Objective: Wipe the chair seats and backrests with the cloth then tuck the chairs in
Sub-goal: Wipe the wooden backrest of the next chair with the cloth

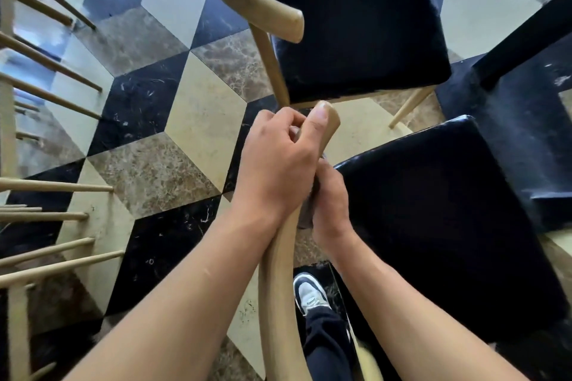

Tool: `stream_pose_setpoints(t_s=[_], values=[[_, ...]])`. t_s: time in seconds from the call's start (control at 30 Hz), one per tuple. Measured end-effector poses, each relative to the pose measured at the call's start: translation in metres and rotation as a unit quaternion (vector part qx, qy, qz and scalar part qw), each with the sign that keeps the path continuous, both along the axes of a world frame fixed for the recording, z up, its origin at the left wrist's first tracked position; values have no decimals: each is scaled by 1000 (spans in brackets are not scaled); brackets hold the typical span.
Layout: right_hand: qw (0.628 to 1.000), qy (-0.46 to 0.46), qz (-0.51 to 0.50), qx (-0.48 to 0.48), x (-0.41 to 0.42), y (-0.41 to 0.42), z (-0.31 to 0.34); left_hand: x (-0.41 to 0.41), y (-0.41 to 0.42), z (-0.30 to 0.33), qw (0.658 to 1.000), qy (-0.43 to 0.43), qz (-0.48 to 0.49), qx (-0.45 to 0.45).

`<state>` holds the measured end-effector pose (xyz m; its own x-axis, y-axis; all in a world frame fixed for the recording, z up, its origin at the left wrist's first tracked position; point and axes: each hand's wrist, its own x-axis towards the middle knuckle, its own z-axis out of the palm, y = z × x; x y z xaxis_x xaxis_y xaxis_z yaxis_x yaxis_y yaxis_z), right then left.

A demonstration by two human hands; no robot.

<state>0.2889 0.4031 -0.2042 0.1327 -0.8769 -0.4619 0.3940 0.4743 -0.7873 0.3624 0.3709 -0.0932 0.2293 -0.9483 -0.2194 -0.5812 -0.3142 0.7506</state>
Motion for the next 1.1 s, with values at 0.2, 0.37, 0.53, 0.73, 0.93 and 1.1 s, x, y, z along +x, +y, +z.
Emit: stream_pose_setpoints(t_s=[0.2,0.37,0.53,0.73,0.93,1.1], values=[[999,-14,-4,-42,6,-8,6,0,0,0,999,-46,25,12],[995,71,-14,65,-1,-10,-55,-4,-2,-3,996,-89,27,14],[985,112,2,133,2,-13,-55,-2,-4,-4,994,-100,24,30],[997,16,-9,75,-1,-2,37,0,-4,-4,995,-93,22,30],[981,-91,-46,165,-16,55,79,-3,-5,2,991,-126,34,40],[961,-172,13,216,-53,72,90,-10,9,8,971,-201,33,121]])
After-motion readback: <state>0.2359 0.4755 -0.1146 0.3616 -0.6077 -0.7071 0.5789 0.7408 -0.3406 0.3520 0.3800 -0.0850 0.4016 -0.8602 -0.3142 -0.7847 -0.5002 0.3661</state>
